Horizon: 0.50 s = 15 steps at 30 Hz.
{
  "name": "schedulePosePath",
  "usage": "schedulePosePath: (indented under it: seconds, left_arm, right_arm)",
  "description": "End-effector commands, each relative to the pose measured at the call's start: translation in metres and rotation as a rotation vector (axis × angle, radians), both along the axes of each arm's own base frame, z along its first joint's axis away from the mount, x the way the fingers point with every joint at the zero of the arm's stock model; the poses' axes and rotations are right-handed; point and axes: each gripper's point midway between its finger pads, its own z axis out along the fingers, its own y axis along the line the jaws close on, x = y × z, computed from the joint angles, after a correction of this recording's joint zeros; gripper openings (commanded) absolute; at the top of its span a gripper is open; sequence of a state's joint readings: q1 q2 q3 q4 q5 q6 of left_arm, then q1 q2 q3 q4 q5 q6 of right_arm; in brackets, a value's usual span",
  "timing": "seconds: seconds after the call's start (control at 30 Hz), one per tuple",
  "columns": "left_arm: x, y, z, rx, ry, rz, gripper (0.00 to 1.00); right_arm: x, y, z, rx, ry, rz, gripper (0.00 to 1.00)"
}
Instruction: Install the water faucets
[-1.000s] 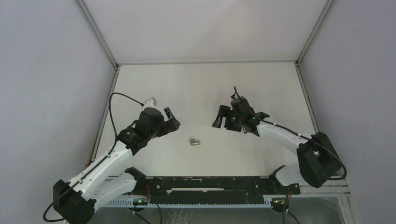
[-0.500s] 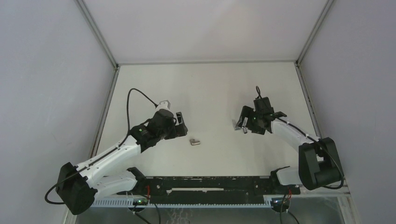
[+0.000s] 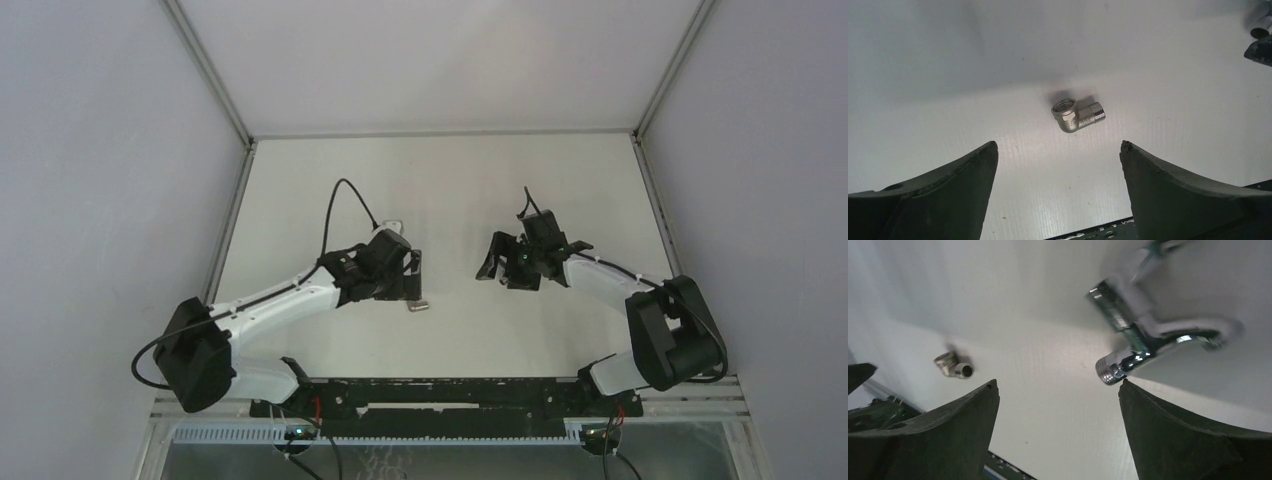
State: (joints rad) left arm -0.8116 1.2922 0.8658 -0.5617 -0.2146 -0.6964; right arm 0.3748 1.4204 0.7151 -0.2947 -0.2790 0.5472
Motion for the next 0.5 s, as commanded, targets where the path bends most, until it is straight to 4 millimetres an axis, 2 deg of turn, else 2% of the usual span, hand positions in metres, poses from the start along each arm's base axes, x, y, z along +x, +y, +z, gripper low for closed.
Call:
schedulePosePath:
  seconds: [0.0, 0.07, 0.23, 0.37, 0.47]
  left_arm:
    - [0.001, -0.017, 0.01, -0.02, 0.023, -0.035, 0.94]
    - [0.0, -0.017, 0.0, -0.003, 0.054, -0.015, 0.91]
    - [-0.006, -0.013, -0.024, 0.049, 0.13, 0.024, 0.83]
    - [-0.012, -0.022, -0.038, 0.041, 0.173, -0.029, 0.8]
    - [-0.012, -0.017, -0.053, 0.104, 0.201, -0.047, 0.78]
  right_arm:
    - [0.001, 0.043, 0.027, 0.171, -0.068, 0.114, 0.95]
    - [0.004, 0.04, 0.031, 0.158, -0.091, 0.098, 0.96]
    - [0.015, 0.012, 0.042, 0.118, -0.127, 0.004, 0.96]
    - [0.022, -0.011, 0.049, 0.096, -0.148, -0.067, 0.95]
    - [0.024, -0.018, 0.052, 0.09, -0.159, -0.08, 0.95]
